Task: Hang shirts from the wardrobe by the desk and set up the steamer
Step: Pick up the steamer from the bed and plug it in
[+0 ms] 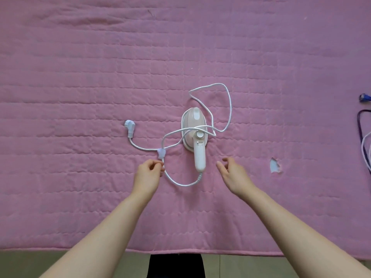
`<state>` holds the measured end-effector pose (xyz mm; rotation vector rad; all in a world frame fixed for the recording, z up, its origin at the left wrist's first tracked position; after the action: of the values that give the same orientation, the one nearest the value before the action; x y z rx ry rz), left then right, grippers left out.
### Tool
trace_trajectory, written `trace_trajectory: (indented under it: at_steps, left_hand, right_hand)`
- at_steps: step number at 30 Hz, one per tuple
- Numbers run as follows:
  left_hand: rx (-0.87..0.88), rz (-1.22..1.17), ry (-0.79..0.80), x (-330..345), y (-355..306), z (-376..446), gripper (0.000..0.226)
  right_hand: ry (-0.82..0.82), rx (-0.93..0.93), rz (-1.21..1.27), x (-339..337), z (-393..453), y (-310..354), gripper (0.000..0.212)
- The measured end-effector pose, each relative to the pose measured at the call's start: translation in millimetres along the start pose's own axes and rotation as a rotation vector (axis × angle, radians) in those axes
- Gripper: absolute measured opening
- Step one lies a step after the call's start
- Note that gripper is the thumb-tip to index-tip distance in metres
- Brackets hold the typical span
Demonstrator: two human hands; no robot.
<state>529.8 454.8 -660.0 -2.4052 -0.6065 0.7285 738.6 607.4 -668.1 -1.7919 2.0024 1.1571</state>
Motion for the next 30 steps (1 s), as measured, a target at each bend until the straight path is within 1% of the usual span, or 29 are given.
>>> trace_trajectory:
  at_steps: [2, 4, 5, 7, 9, 12, 14, 15, 18, 20, 22, 24, 25, 26, 28, 30]
  left_hand:
    - [-0.047, -0.108, 0.01, 9.1, 1.7, 15.4, 0.018]
    - [-0.121, -0.23, 0.02, 17.0, 3.2, 26.8, 0.015]
    - [-0.15, -0.276, 0.027, 21.4, 4.2, 31.5, 0.015]
    - [-0.182, -0.326, 0.048, 31.6, 0.1, 41.6, 0.018]
    - [-0.245, -0.406, 0.064, 40.3, -3.7, 51.0, 0.028]
    - [-0.368, -0.548, 0.163, 52.3, -4.1, 59.8, 0.049]
    - [-0.395, -0.568, 0.234, 59.8, -4.7, 63.1, 0.059]
    - [-0.391, -0.567, 0.258, 62.8, -6.0, 64.8, 0.061]
    - [-0.381, -0.588, 0.302, 69.2, -13.8, 68.6, 0.062]
    - [-0.402, -0.651, 0.322, 72.1, -20.1, 67.7, 0.063]
    - [-0.435, -0.746, 0.332, 73.5, -26.5, 66.6, 0.062]
    - [-0.467, -0.826, 0.32, 73.4, -32.1, 66.1, 0.06]
    - [-0.485, -0.87, 0.311, 73.2, -34.6, 65.6, 0.059]
    - [-0.508, -0.919, 0.305, 72.9, -37.0, 64.3, 0.057]
    - [-0.564, -1.024, 0.319, 71.5, -40.4, 60.0, 0.056]
    - [-0.609, -1.13, 0.348, 68.5, -42.7, 55.9, 0.06]
  right_hand:
    - [-0.049, 0.082, 0.199, -2.2, 26.2, 3.3, 0.059]
    - [-0.06, 0.181, 0.421, 0.0, 51.1, 7.4, 0.072]
    - [-0.062, 0.242, 0.571, 1.7, 62.2, 8.8, 0.07]
    - [-0.045, 0.38, 0.904, -0.4, 84.1, 16.3, 0.049]
    - [-0.023, 0.454, 1.102, -7.0, 102.4, 29.6, 0.035]
    - [-0.015, 0.458, 1.183, -9.7, 126.7, 40.6, 0.023]
    - [-0.016, 0.461, 1.183, -8.3, 139.2, 43.2, 0.021]
    - [-0.019, 0.465, 1.192, -8.2, 144.0, 44.5, 0.021]
    - [-0.038, 0.451, 1.25, -10.3, 151.0, 50.7, 0.009]
    - [-0.018, 0.435, 1.296, -12.3, 150.5, 56.1, 0.006]
    - [0.003, 0.403, 1.348, -14.4, 148.0, 61.2, 0.009]
    - [0.007, 0.373, 1.399, -17.7, 145.6, 65.5, 0.028]
    - [0.02, 0.364, 1.426, -19.3, 143.7, 67.7, 0.033]
    - [0.051, 0.36, 1.452, -21.0, 139.3, 71.3, 0.034]
    - [0.136, 0.358, 1.515, -22.3, 126.0, 80.0, 0.026]
    - [0.184, 0.363, 1.552, -22.1, 109.2, 86.8, 0.022]
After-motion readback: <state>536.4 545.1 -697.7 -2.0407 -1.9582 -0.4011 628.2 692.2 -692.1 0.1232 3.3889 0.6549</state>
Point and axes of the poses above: each hand's wrist, its own z-axis towards the middle knuckle, its own x-axis out of the palm, y = z × x, the point moved 4 cm from there along z, towards the middle knuckle, and after that the axes turned 1 degree about -z, right-handed, at the moved point
